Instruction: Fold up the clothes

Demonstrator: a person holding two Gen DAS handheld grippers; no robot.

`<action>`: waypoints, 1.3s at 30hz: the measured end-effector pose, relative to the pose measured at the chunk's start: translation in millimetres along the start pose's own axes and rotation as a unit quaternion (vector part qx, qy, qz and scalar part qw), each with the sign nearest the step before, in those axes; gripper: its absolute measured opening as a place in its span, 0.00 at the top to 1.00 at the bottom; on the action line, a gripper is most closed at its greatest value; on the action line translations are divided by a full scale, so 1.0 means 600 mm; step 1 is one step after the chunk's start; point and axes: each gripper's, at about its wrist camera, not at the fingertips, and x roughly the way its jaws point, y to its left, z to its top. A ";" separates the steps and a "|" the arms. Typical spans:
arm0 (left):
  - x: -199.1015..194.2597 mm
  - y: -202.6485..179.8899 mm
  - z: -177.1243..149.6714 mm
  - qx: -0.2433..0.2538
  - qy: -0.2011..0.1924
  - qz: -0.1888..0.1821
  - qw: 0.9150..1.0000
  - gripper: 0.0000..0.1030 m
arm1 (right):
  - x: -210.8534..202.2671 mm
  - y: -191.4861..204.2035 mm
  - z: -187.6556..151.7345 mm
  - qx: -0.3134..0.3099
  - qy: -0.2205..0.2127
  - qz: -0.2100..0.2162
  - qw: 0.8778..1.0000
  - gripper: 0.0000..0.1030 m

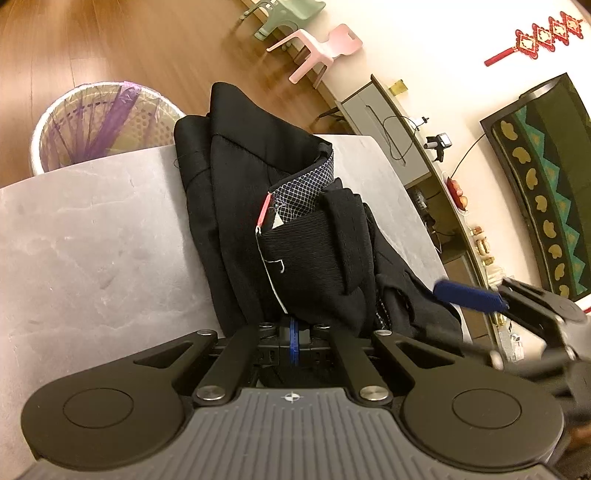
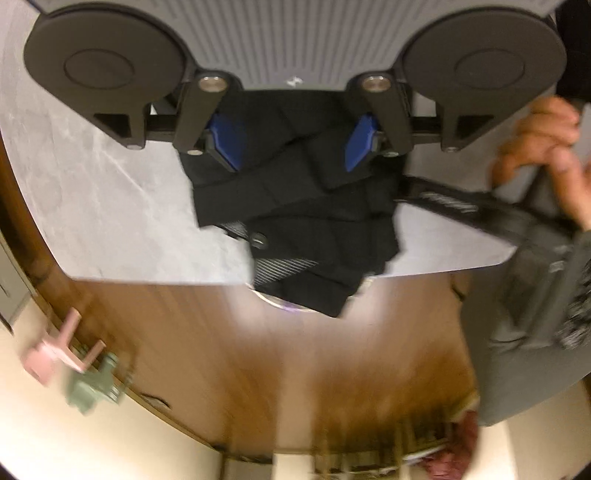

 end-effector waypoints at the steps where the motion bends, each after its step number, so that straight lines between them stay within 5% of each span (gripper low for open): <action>1: 0.000 -0.001 -0.001 0.000 -0.001 0.001 1.000 1.00 | 0.005 0.008 -0.002 -0.012 0.007 0.000 1.000 0.39; 4: 0.000 -0.004 -0.004 0.002 -0.002 0.003 1.000 1.00 | 0.024 0.018 -0.007 -0.031 0.026 -0.023 0.999 0.46; 6: -0.001 -0.003 -0.005 0.003 -0.002 0.002 1.000 1.00 | 0.038 0.012 -0.008 -0.031 0.036 -0.051 0.998 0.68; 7: -0.002 -0.003 -0.005 0.003 -0.002 0.002 1.000 1.00 | 0.040 0.006 -0.007 -0.032 0.036 -0.060 0.997 0.89; 9: -0.003 -0.003 -0.007 0.003 -0.002 0.002 1.000 1.00 | 0.027 -0.016 0.007 -0.033 0.025 -0.080 0.996 0.95; 12: -0.003 -0.005 -0.008 0.005 -0.002 0.004 1.000 1.00 | -0.006 -0.077 0.046 -0.023 -0.004 -0.156 0.988 0.95; 15: -0.001 -0.011 -0.009 0.015 -0.005 0.009 1.000 1.00 | -0.030 -0.178 0.090 0.036 -0.049 -0.280 0.958 0.94; 17: 0.001 -0.014 -0.007 0.022 -0.004 0.007 1.000 1.00 | -0.022 -0.238 0.094 0.091 -0.079 -0.334 0.935 0.77; 19: 0.002 -0.014 -0.005 0.023 0.000 -0.001 1.000 0.99 | -0.006 -0.267 0.076 0.124 -0.056 -0.361 0.923 0.46; 20: 0.002 -0.014 -0.003 0.022 0.002 -0.004 1.000 0.98 | -0.012 -0.274 0.062 0.153 -0.060 -0.366 0.916 0.48; 23: 0.002 -0.009 -0.002 0.020 0.006 -0.011 1.000 0.98 | -0.045 -0.255 0.010 0.204 -0.091 -0.302 0.927 0.48; 26: 0.000 -0.005 0.001 0.012 0.003 -0.017 1.000 0.93 | -0.066 -0.159 -0.033 0.125 -0.089 -0.184 0.971 0.44; 28: -0.004 -0.007 0.005 0.010 -0.005 -0.024 1.000 0.92 | -0.065 -0.076 -0.049 0.044 -0.066 -0.128 0.989 0.35; 32: -0.013 -0.025 0.005 0.018 -0.033 -0.039 0.999 0.92 | -0.018 0.078 -0.054 -0.114 -0.022 -0.083 0.990 0.24; 34: -0.018 -0.032 0.005 0.027 -0.044 -0.048 0.997 0.92 | 0.020 0.116 -0.052 -0.176 -0.015 -0.128 0.976 0.26; 36: -0.025 -0.041 0.005 0.041 -0.058 -0.063 0.996 0.92 | 0.047 0.119 -0.044 -0.186 -0.007 -0.155 0.970 0.52; 37: -0.029 -0.045 0.005 0.048 -0.065 -0.070 0.994 0.92 | 0.053 0.107 -0.033 -0.165 -0.001 -0.149 0.975 0.84; 39: -0.037 -0.050 0.006 0.058 -0.081 -0.086 0.991 0.87 | 0.041 0.078 -0.016 -0.118 -0.015 -0.137 0.983 0.94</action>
